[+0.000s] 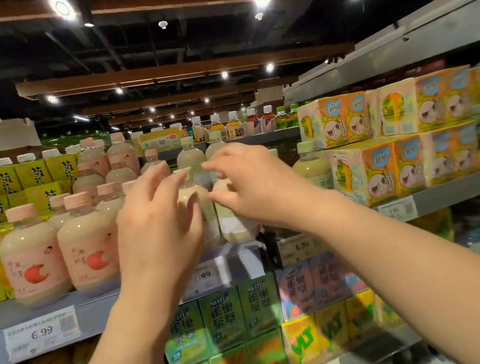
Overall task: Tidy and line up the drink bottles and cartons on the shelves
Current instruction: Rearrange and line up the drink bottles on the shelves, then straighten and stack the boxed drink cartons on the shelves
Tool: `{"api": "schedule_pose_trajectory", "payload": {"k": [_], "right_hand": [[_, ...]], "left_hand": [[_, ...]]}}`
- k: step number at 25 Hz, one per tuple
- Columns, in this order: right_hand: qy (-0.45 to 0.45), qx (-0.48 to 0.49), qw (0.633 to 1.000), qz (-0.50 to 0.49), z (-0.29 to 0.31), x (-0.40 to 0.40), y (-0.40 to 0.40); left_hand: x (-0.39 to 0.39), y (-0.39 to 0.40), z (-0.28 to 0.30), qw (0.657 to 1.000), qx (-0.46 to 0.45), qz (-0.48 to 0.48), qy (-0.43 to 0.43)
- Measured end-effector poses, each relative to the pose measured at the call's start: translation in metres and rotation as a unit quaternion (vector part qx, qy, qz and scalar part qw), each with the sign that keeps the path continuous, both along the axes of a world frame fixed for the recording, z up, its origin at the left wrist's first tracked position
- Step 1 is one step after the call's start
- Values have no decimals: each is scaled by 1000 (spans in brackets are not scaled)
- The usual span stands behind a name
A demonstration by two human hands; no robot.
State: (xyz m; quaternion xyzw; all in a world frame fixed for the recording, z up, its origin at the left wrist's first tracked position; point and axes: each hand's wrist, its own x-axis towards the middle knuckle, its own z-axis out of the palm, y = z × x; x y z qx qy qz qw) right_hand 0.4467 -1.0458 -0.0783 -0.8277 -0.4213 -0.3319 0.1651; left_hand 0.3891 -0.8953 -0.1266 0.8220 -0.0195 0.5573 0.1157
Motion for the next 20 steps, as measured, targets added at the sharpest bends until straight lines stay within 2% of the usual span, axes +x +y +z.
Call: {"api": "schedule_pose_trajectory", "payload": {"k": [2, 5, 12, 16, 20], "right_hand": [[11, 67, 998, 9, -3, -3, -35], [41, 119, 992, -27, -9, -3, -91], [92, 181, 970, -136, -40, 16, -231], [145, 190, 961, -137, -64, 30, -289], [229, 216, 944, -96, -99, 52, -315]], "left_hand": [[7, -26, 1, 998, 15, -49, -37], [22, -70, 5, 992, 27, -113, -50], [68, -199, -11, 970, 69, -233, 19], [88, -258, -31, 968, 61, -236, 63], [97, -284, -65, 977, 14, -177, 115]]}}
